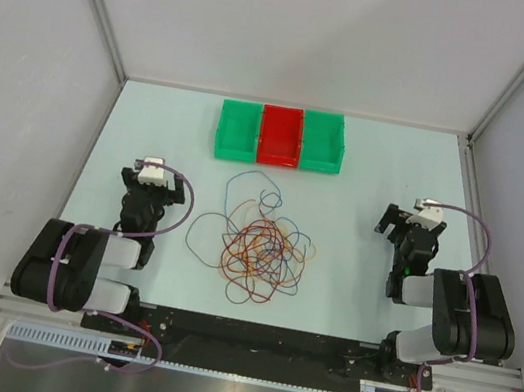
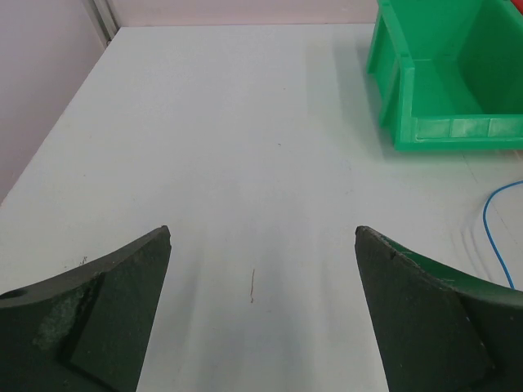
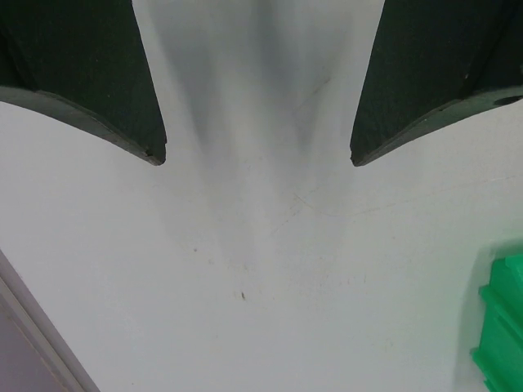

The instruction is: Untangle the cables

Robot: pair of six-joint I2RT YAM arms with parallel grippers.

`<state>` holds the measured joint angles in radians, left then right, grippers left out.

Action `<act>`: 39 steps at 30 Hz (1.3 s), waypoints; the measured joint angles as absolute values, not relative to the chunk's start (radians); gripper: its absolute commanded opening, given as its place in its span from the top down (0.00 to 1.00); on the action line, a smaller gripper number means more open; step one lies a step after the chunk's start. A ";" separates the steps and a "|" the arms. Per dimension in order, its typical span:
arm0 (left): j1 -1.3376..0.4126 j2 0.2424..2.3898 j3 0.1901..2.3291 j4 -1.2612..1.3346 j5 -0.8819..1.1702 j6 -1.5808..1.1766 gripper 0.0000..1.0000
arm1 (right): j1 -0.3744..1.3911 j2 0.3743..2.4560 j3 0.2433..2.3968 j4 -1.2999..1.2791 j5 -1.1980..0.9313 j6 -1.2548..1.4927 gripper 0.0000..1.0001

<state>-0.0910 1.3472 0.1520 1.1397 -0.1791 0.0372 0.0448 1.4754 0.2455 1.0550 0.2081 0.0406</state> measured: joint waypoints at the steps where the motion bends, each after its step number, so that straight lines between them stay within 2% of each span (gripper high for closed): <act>1: -0.091 1.347 0.152 1.140 -0.179 0.038 0.00 | 0.045 1.475 0.245 1.055 0.204 0.040 0.00; 19: -0.091 1.347 0.152 1.140 -0.179 0.037 0.00 | 0.050 1.465 0.247 1.032 0.197 0.025 0.00; 25: -0.091 1.347 0.152 1.140 -0.178 0.037 0.00 | 0.268 1.226 0.341 0.778 0.345 -0.004 0.00; 30: -0.091 1.347 0.152 1.140 -0.179 0.037 0.00 | 0.274 0.987 0.445 0.591 0.136 0.278 0.00; 34: -0.091 1.347 0.152 1.140 -0.179 0.037 0.00 | 0.291 0.991 0.502 0.473 0.006 0.440 0.00; 39: -0.091 1.347 0.152 1.140 -0.179 0.037 0.00 | 0.467 1.039 0.564 0.205 -0.001 0.491 0.00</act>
<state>-0.0910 1.3472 0.1520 1.1397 -0.1787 0.0372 0.4675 1.0386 0.5644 0.2054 -0.0006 0.4911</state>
